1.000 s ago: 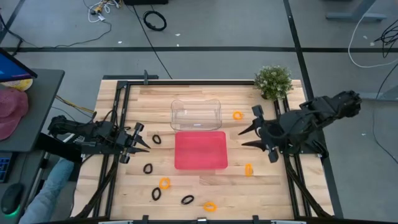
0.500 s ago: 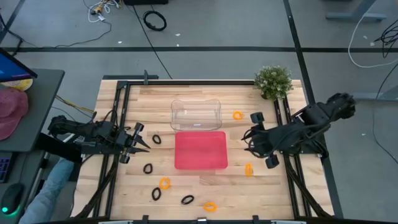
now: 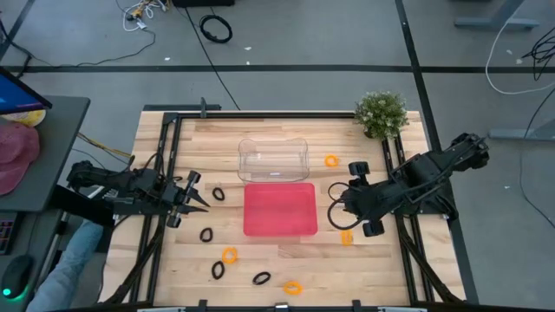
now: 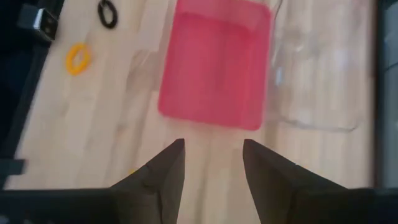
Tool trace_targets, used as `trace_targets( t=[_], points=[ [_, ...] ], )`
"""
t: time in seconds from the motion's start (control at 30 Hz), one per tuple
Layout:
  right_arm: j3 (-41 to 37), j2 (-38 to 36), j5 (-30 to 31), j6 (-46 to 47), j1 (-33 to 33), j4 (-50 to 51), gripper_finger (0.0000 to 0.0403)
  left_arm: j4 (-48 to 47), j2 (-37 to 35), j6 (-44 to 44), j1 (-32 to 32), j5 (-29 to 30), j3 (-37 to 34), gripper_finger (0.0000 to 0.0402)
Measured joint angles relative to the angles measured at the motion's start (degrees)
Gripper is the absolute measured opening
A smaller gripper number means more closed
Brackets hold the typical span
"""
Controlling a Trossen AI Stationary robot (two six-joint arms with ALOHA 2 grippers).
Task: Sort spring keychains
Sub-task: Put the middle right orange spring keychain into the pink bin
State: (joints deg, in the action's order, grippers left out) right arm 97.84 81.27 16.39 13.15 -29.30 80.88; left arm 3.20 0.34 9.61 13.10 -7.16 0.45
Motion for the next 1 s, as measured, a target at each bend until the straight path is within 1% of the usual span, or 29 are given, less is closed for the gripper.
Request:
trace_targets(
  t=[0.23, 0.4, 0.6, 0.8, 1.0],
  points=[
    [0.00, 1.61, -8.59, 7.14, -0.09, 0.23, 0.0166, 0.00, 0.00, 0.00, -0.02, 0.00, 0.00, 0.0069],
    [-1.98, 2.43, -9.51, 9.50, -0.75, -0.02, 0.0166, 0.00, 0.01, 0.00, 0.00, 0.01, 0.00, 0.0069],
    [-8.68, 2.45, -10.46, 11.58, -2.25, 0.76, 0.0166, 0.00, 0.02, 0.00, -0.02, 0.02, 0.00, 0.0069],
    [-17.12, 2.45, -15.79, 11.87, -3.44, 0.73, 0.0166, 0.00, 0.01, 0.00, 0.00, 0.02, 0.00, 0.0069],
    [-26.37, 2.45, -16.54, 11.68, -4.17, -3.11, 0.0166, 0.00, 0.00, 0.00, -0.02, 0.02, 0.00, 0.0069]
  ],
)
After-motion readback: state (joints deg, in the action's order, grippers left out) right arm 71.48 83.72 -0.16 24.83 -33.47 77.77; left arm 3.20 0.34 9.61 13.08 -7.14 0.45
